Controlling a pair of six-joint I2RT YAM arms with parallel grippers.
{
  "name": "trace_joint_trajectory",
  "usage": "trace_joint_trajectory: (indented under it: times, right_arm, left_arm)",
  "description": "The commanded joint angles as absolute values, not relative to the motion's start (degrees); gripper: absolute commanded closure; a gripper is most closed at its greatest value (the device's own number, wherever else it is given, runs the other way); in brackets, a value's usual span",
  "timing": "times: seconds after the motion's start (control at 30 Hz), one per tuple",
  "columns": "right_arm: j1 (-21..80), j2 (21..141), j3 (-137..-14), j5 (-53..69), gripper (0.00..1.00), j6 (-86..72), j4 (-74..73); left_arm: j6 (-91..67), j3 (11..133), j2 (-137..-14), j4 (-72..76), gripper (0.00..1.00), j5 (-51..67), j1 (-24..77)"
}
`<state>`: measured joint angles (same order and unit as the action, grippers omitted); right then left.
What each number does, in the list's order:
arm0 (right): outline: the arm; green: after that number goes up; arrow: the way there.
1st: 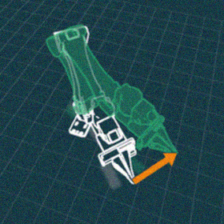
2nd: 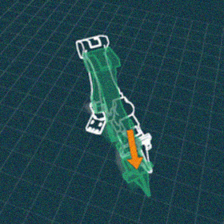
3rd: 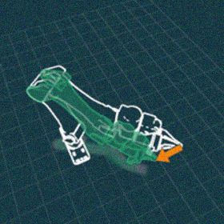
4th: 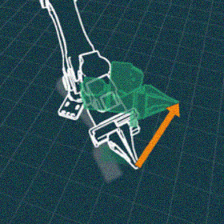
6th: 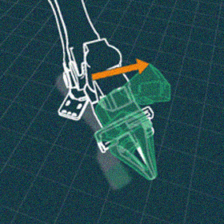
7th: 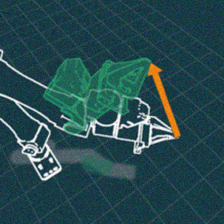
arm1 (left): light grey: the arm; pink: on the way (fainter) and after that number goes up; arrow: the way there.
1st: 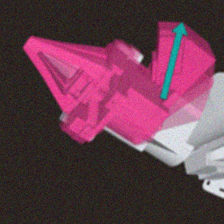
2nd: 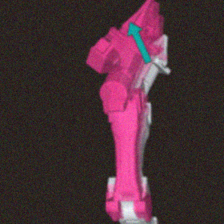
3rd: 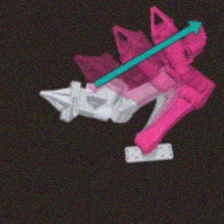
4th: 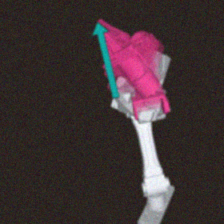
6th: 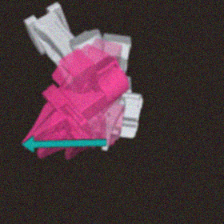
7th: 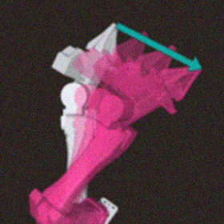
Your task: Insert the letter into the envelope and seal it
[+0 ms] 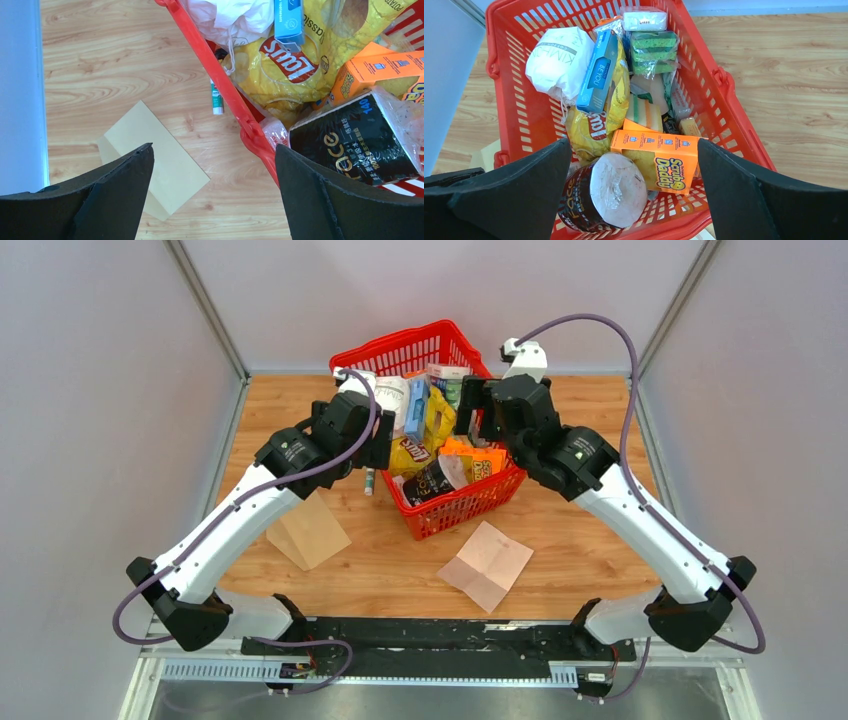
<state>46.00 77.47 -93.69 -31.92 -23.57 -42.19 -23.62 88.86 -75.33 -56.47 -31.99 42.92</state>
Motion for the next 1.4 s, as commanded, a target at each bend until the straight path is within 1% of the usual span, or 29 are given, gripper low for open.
trace_joint_trajectory:
  times: [0.0,0.1,0.2,0.37,0.5,0.6,0.8,1.1,1.23,1.37]
  right_arm:
    - [46.05,78.66,-94.13,-31.99,0.0,-23.82,-41.84]
    - [45.97,81.29,-95.7,-32.69,0.0,-22.68,-41.75]
    - [44.13,86.46,-100.18,-31.74,0.0,-22.41,-42.62]
    - [37.71,94.12,-107.13,-22.6,0.0,-25.39,-44.21]
    - [34.46,100.0,-111.78,-19.17,0.0,-26.98,-44.64]
    - [33.92,105.19,-118.11,-18.02,0.0,-27.07,-48.07]
    - [33.84,113.36,-124.7,-17.4,0.0,-27.33,-49.56]
    - [32.87,118.74,-123.58,-26.71,0.0,-29.44,-46.41]
    - [31.29,119.35,-120.86,-27.42,0.0,-33.47,-45.09]
    - [30.41,118.92,-117.08,-30.75,0.0,-36.73,-44.65]
  left_arm:
    - [-23.99,89.3,-73.92,-56.6,0.03,-30.5,42.54]
    - [-23.82,88.77,-73.48,-56.08,0.03,-29.01,42.45]
    - [-23.91,88.42,-72.86,-55.9,0.03,-28.83,42.1]
    - [-23.82,88.16,-71.72,-56.69,0.02,-29.09,41.31]
    - [-24.69,87.45,-70.75,-58.79,0.02,-29.44,39.47]
    - [-25.31,86.66,-70.14,-59.15,0.02,-28.48,37.8]
    - [-26.1,86.22,-70.22,-60.12,0.02,-27.51,35.95]
    - [-27.51,87.62,-71.89,-58.18,0.02,-24.97,33.4]
    - [-27.95,87.89,-72.69,-57.31,0.02,-23.65,33.14]
    - [-28.3,87.37,-73.3,-57.22,0.02,-23.38,32.96]
